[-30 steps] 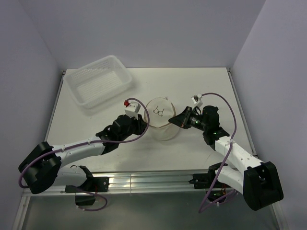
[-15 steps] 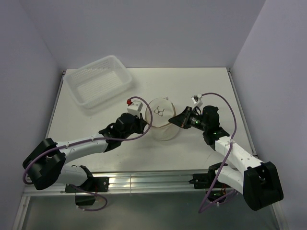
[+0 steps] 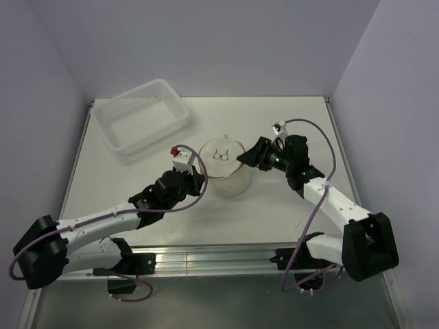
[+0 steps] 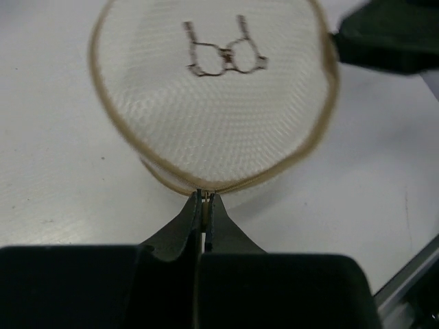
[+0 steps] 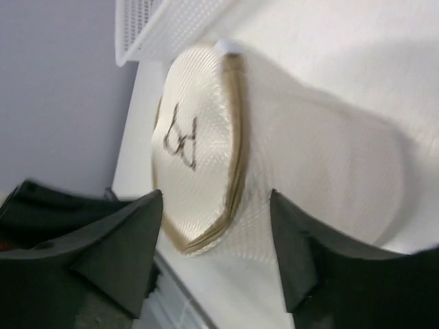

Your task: Place the bra in the laundry bag and zip it closed

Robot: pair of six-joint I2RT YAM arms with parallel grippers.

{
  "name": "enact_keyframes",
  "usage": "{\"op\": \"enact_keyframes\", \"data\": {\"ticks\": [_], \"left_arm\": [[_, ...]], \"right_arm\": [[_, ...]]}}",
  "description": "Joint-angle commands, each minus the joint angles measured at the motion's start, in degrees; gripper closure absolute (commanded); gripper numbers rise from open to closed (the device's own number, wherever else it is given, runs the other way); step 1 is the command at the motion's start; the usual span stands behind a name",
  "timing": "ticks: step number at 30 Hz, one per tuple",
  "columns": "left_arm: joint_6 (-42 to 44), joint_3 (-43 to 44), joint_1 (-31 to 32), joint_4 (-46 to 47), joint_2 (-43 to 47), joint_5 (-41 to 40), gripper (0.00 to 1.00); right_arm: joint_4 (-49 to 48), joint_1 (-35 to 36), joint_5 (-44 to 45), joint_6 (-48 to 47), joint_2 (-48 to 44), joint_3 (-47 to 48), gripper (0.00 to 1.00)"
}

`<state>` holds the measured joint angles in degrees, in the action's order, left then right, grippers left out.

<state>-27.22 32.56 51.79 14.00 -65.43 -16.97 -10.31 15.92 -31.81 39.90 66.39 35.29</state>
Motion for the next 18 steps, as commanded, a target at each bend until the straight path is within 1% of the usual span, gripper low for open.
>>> {"op": "enact_keyframes", "data": {"ticks": [1, 3, 4, 6, 7, 8, 9, 10, 11, 12, 13, 14, 16, 17, 18], "left_arm": [[-2.9, -2.2, 3.5, -0.8, 5.3, -4.8, 1.00], [-5.5, -3.9, 4.3, -0.4, 7.5, -4.5, 1.00], [-6.5, -4.3, 4.8, -0.5, 9.3, -5.3, 1.00], [-9.2, -4.7, 6.5, -0.4, 11.2, -6.1, 1.00], [-10.0, -4.7, 7.1, 0.1, 12.2, -6.4, 1.00], [-11.0, -4.4, 8.4, 0.4, 12.4, -6.8, 1.00], [-12.3, -4.3, 8.8, 1.5, 12.3, -7.0, 1.00], [-12.5, -3.9, 9.3, 2.3, 11.5, -7.1, 1.00], [-12.7, -2.9, 10.2, 3.1, 10.8, -7.8, 1.00], [-12.9, -2.6, 10.4, 4.8, 10.1, -8.2, 1.00], [-12.9, -2.2, 10.5, 6.0, 8.4, -8.1, 1.00], [-12.6, -1.6, 10.6, 7.4, 7.3, -7.5, 1.00], [-12.4, -0.8, 10.7, 10.4, 4.0, -7.0, 1.00], [-12.3, -0.3, 10.8, 11.0, 2.9, -6.8, 1.00], [-12.4, 0.4, 10.8, 11.6, 1.7, -6.1, 1.00]], "right_arm": [[0.7, -0.3, 2.9, -1.2, 3.9, 8.0, 0.26], [1.8, 0.2, 2.7, -1.4, 6.0, 11.4, 0.11], [2.7, 0.4, 2.7, -1.8, 6.2, 12.3, 0.09], [6.1, 1.6, 5.8, -3.8, 5.5, 13.7, 0.03], [7.6, 3.5, 7.7, -4.6, 3.5, 13.6, 0.02], [8.9, 4.7, 13.0, -6.4, 1.9, 12.5, 0.01], [9.9, 5.9, 16.3, -6.9, 0.1, 11.1, 0.01], [9.9, 7.6, 19.6, -6.9, -4.4, 9.5, 0.00], [10.6, 8.1, 23.8, -6.1, -6.8, 5.7, 0.00], [10.7, 8.3, 24.8, -5.2, -10.9, 3.5, 0.00], [10.6, 8.7, 25.0, -4.1, -12.7, 1.5, 0.00], [9.3, 9.6, 24.8, -0.8, -14.3, -2.5, 0.00], [4.6, 11.8, 23.6, 2.8, -16.9, -6.0, 0.00], [2.9, 13.4, 23.8, 6.6, -17.3, -8.7, 0.00], [-2.1, 16.8, 23.9, 8.7, -17.6, -10.1, 0.00]]}}
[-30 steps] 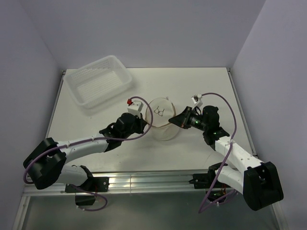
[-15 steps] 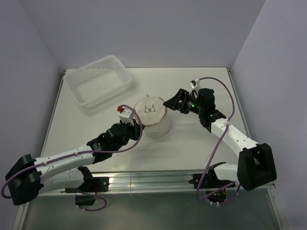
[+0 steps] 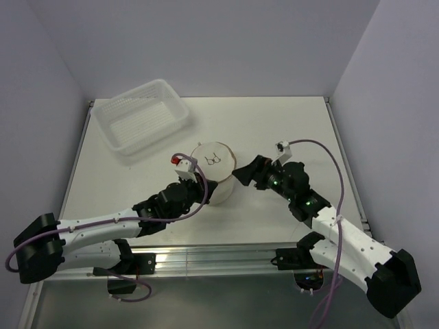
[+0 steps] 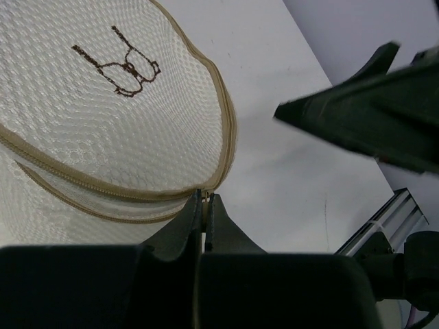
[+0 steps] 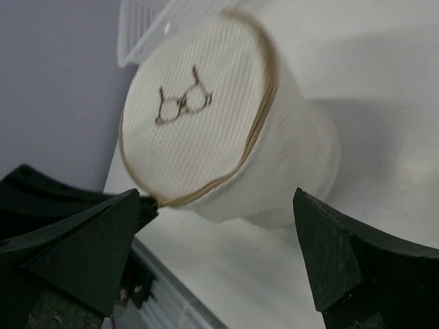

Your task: Place the bra in the laundry bag and zip it closed

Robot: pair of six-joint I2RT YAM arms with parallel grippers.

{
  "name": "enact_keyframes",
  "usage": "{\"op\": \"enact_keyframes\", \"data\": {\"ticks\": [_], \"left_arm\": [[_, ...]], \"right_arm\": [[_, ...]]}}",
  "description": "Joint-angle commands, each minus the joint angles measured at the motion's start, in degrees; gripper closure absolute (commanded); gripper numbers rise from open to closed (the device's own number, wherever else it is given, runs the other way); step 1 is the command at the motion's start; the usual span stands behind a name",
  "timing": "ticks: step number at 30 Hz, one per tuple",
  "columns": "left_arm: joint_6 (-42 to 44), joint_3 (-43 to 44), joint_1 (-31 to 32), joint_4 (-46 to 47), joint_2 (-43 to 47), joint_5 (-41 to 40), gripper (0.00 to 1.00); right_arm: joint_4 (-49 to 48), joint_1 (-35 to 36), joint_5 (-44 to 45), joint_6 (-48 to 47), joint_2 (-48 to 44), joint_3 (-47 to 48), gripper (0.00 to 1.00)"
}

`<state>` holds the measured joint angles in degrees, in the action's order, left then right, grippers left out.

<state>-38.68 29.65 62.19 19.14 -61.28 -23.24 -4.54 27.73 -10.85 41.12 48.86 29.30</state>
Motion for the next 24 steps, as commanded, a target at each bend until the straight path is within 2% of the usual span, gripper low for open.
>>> {"op": "enact_keyframes", "data": {"ticks": [1, 2, 4, 7, 11, 16, 17, 19, 22, 24], "left_arm": [[-1.1, 3.3, 0.5, 7.7, -3.9, 0.4, 1.00], [-1.4, 3.3, 0.6, 8.3, -4.5, 0.7, 1.00], [-2.1, 3.2, 0.9, 9.1, -5.5, 1.4, 1.00], [-2.4, 2.9, 1.6, 9.3, -5.5, 1.3, 1.00], [-2.5, 1.8, 2.0, 9.0, -4.6, 1.2, 1.00], [-2.6, 0.9, 2.1, 8.4, -2.9, 0.7, 1.00], [-2.6, 0.7, 2.1, 8.2, -2.7, 0.7, 1.00], [-2.5, 0.6, 2.1, 8.1, -2.5, 0.7, 1.00], [-2.6, 0.2, 2.1, 8.1, -2.3, 0.9, 1.00], [-2.6, 0.2, 2.1, 8.1, -2.0, 1.1, 1.00]], "right_arm": [[-11.2, 6.4, 2.8, 9.7, 0.2, -5.5, 0.00], [-14.0, 7.6, 2.3, 13.8, 0.7, -7.5, 0.00], [-19.4, 10.7, 1.7, 15.9, 3.7, -7.9, 0.00], [-22.1, 13.4, 3.0, 16.4, 7.6, -6.8, 0.08], [-27.2, 13.8, 3.9, 18.5, 10.3, -8.0, 0.36], [-27.5, 13.7, 6.6, 18.1, 10.6, -7.7, 0.37], [-27.1, 13.8, 7.6, 18.1, 10.7, -7.5, 0.40], [-26.9, 13.8, 8.9, 19.0, 11.5, -7.5, 0.51], [-27.8, 13.8, 10.5, 19.6, 12.0, -7.9, 0.52], [-27.5, 13.7, 10.7, 19.3, 12.7, -7.3, 0.56]]}}
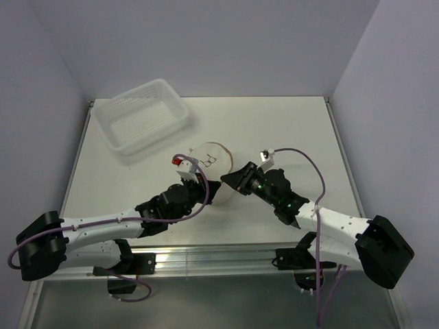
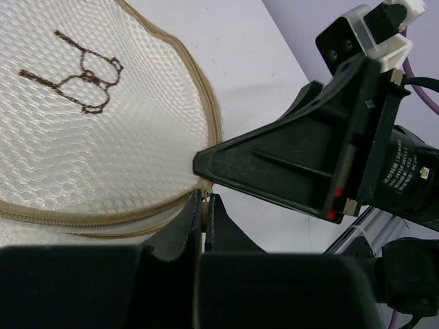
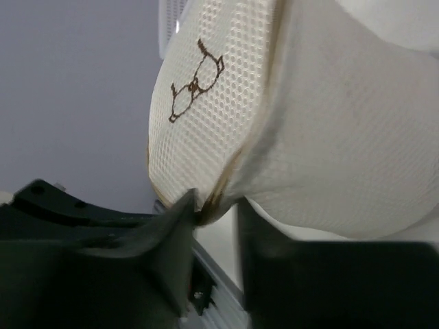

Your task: Place the bra in the laundry bag and zip it closed

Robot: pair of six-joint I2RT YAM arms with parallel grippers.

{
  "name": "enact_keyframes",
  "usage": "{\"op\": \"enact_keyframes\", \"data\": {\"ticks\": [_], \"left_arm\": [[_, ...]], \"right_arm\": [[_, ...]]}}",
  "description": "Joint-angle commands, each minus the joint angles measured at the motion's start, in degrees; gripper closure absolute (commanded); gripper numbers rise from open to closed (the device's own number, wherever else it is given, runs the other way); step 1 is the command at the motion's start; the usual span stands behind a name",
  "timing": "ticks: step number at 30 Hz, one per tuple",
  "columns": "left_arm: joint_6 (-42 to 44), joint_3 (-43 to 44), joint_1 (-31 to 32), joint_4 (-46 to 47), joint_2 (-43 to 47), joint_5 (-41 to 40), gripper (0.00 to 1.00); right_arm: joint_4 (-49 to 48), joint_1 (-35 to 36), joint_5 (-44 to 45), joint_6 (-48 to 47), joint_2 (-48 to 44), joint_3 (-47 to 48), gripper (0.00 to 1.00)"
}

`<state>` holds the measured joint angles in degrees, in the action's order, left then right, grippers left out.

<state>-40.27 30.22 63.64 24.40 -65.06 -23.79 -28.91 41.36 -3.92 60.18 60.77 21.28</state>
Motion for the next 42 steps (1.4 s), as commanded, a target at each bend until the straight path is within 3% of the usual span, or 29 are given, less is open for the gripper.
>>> {"op": "enact_keyframes", "data": {"ticks": [1, 4, 6, 11, 27, 42], "left_arm": [[-1.0, -0.4, 0.6, 2.8, 1.8, 1.7, 1.00], [-0.7, -0.2, 0.6, 1.4, 2.0, 0.7, 1.00], [-0.2, -0.3, 0.6, 0.2, 2.7, -0.1, 1.00], [0.0, -0.9, 0.6, -3.7, 4.5, -1.6, 1.00], [2.8, -2.9, -0.4, -18.2, 12.8, -14.8, 1.00], [5.0, -2.8, -6.2, -21.6, 17.2, -13.2, 1.00]], "right_arm": [[-3.1, 0.0, 3.7, 0.1, 1.0, 1.0, 0.73], [-3.6, 0.0, 3.7, 0.3, 0.9, 0.7, 0.95], [-2.7, 0.0, 5.1, -0.2, 0.6, 0.6, 1.00], [-1.0, -1.0, 6.9, -2.1, 0.7, 1.0, 1.00], [-1.1, -12.5, -4.5, -4.5, 0.0, 1.0, 1.00], [6.4, -18.9, -10.0, -12.5, 1.5, 6.1, 1.00]]}}
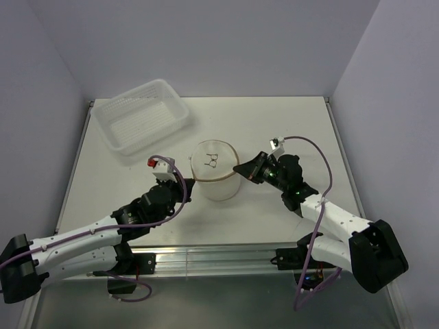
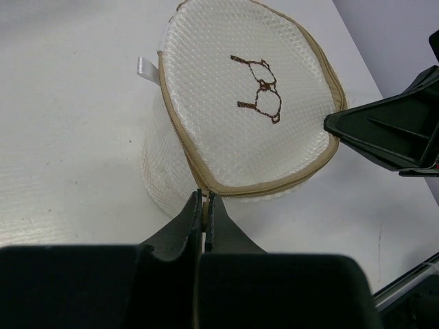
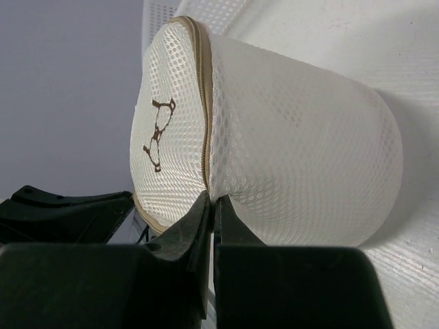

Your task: Place the bra in the laundry bag and zip it closed

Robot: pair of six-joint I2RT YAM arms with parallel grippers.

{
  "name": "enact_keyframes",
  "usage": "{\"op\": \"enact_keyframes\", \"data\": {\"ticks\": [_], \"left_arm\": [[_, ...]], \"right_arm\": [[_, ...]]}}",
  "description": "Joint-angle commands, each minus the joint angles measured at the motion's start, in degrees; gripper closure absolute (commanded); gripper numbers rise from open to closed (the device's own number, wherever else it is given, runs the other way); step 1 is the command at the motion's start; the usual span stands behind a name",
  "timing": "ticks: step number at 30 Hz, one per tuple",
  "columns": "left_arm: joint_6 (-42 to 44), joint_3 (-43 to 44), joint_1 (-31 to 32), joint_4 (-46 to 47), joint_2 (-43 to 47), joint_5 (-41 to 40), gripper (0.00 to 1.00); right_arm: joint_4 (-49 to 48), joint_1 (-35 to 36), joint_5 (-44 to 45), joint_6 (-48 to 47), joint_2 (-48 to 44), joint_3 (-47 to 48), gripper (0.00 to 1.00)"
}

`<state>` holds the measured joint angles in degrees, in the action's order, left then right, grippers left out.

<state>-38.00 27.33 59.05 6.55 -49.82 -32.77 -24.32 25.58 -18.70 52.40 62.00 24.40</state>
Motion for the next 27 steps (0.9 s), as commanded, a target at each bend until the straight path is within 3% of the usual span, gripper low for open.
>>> {"op": "enact_keyframes", "data": {"ticks": [1, 8, 11, 12, 15, 20, 23, 27], "left_arm": [[2.8, 0.0, -1.7, -3.8, 2.2, -4.1, 1.00], [2.1, 0.0, -1.8, -2.8, 2.8, -0.9, 1.00], [0.6, -1.2, -1.4, 3.5, 1.8, 3.3, 1.00], [-0.1, -1.1, -0.5, 4.7, 0.3, 3.8, 1.00], [-2.6, -0.7, 1.2, 10.3, -3.3, 4.3, 1.00], [-3.3, 1.4, 2.8, 17.4, -10.4, 6.5, 1.00], [-3.0, 2.9, 3.6, 18.9, -13.0, 7.3, 1.00], [-3.0, 3.3, 4.4, 19.1, -13.6, 7.6, 1.00]], "right_arm": [[2.0, -3.3, 4.6, -4.9, 0.5, 3.0, 1.00], [6.5, -5.1, 1.1, -9.9, 4.1, 8.3, 1.00], [7.6, -4.4, -0.6, -9.5, 3.9, 11.3, 0.56], [7.8, -3.0, -0.2, -8.6, 3.2, 11.1, 0.33], [8.1, 0.6, 3.0, -6.0, -0.2, 7.6, 0.14], [2.3, 7.3, 7.3, 0.8, -5.0, -1.4, 0.12], [-0.5, 9.3, 6.2, 2.4, -5.0, -1.9, 0.12], [-3.0, 9.8, 3.1, 3.3, -2.6, -0.2, 0.21]]}}
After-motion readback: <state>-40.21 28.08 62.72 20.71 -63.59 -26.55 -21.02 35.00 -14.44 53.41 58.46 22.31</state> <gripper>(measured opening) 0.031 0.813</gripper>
